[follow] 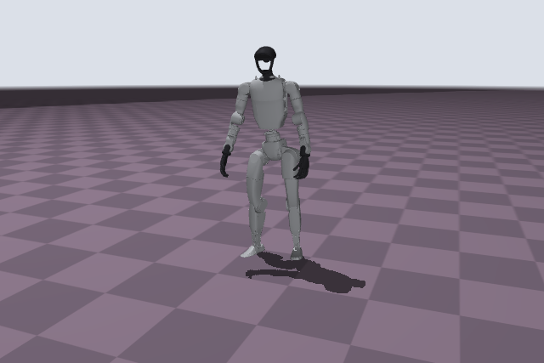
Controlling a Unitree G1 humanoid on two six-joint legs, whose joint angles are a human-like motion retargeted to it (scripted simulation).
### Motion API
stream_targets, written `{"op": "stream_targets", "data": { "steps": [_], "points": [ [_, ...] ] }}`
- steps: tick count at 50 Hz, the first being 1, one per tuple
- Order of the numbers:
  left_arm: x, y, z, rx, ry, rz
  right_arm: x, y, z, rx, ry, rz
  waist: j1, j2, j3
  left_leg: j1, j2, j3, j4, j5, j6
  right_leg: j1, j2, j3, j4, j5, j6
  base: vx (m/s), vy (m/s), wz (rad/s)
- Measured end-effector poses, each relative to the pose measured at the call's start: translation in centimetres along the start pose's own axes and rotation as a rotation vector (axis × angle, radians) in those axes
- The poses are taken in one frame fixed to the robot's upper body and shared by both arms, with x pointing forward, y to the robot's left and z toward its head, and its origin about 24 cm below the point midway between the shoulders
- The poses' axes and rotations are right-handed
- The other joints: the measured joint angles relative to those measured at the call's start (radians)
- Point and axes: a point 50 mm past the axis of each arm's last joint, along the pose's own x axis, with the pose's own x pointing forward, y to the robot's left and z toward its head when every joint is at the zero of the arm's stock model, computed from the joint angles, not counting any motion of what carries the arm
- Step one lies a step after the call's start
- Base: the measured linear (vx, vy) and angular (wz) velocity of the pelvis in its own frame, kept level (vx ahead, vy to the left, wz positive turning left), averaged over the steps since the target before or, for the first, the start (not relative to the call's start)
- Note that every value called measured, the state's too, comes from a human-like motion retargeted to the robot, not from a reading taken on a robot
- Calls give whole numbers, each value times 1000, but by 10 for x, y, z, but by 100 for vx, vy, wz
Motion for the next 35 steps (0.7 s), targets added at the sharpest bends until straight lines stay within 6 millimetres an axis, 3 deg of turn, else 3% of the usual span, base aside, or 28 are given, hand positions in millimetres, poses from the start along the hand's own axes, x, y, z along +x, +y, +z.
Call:
{"op": "stream_targets", "data": {
  "steps": [5,11,15,17,21,25,30,35],
  "points": [
    [-1,-7,-8,19,24,-48,1,5,13,-17,-74,18,-51,55,-22,11,8,-221,-115,97,-27,15,142,-19,15,-27,-21,5,-25,3],
    [-7,12,-15,113,25,13,1,20,21,45,-149,12,-163,70,-31,39,139,-237,-124,116,-94,-44,221,51,214,-148,-44,4,-24,15],
    [-8,32,-4,213,37,85,-2,19,-1,22,-91,16,-172,91,-48,52,194,-241,-132,131,-122,-104,134,8,401,-222,-62,6,-21,17],
    [-7,42,8,179,3,150,-4,11,-13,3,-46,3,-176,107,-52,54,214,-252,-132,135,-127,-90,64,-21,400,-221,-70,7,-24,36],
    [-10,60,31,-1,-129,302,-7,-8,-29,-7,15,-62,-202,133,-49,61,249,-282,-125,132,-133,-5,-39,-10,241,-179,-46,6,-32,39],
    [-15,73,37,-93,-204,392,-9,-20,-36,-19,50,-104,-218,124,-55,72,273,-279,-126,131,-150,52,-118,83,57,-123,8,4,-44,-2],
    [-22,82,20,-93,-158,413,-9,-23,-32,-34,36,-91,-218,102,-71,84,321,-240,-121,144,-163,47,-184,76,-24,-91,35,0,-56,-42],
    [-27,94,11,-80,-105,472,-3,-16,3,-82,-89,-69,-228,48,-5,92,377,-225,-99,197,-136,36,-187,59,-33,23,37,-6,-71,-35]
  ]
}}
